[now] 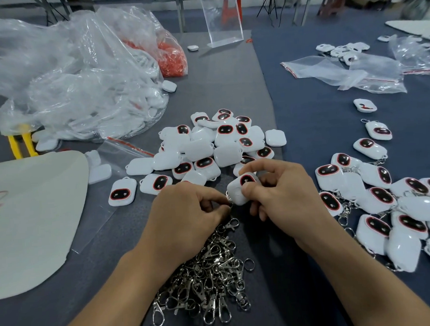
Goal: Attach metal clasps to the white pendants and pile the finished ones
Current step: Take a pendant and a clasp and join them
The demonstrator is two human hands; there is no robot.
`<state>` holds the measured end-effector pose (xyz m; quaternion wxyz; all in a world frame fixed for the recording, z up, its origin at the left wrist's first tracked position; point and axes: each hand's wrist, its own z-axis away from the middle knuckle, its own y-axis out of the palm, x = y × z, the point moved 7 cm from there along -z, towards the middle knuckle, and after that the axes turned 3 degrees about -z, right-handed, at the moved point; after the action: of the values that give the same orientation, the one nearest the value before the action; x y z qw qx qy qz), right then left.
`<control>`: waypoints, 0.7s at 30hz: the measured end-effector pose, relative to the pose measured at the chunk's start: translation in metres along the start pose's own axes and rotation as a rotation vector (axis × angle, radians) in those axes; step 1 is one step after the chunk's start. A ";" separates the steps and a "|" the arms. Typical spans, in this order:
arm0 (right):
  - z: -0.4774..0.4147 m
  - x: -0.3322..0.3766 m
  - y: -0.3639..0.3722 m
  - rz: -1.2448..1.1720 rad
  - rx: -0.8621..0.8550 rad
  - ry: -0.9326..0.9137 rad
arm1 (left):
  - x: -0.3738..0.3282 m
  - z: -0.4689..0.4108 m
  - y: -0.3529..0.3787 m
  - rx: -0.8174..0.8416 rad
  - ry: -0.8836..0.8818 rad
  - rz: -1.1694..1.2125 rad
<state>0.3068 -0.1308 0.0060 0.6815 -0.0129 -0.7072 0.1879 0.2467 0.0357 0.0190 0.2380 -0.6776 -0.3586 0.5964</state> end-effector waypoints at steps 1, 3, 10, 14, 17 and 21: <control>0.000 0.000 0.000 -0.014 -0.003 0.000 | 0.000 0.000 0.000 0.003 -0.005 -0.013; 0.001 0.001 -0.001 -0.046 -0.009 0.003 | -0.001 0.001 -0.001 0.015 -0.003 -0.031; 0.002 -0.001 -0.002 -0.063 0.013 0.055 | -0.001 0.000 -0.008 0.061 0.002 -0.119; 0.003 0.007 0.005 -0.075 0.076 0.011 | -0.007 0.003 -0.009 -0.051 0.083 -0.184; 0.008 0.014 0.009 0.006 0.090 -0.053 | -0.008 0.006 -0.014 -0.146 0.094 -0.060; 0.011 0.013 0.017 -0.091 0.163 0.005 | -0.004 0.007 -0.018 -0.182 0.056 0.129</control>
<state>0.2912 -0.1147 0.0134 0.6899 0.0745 -0.6876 0.2135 0.2363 0.0432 0.0336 0.1466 -0.7343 -0.3602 0.5563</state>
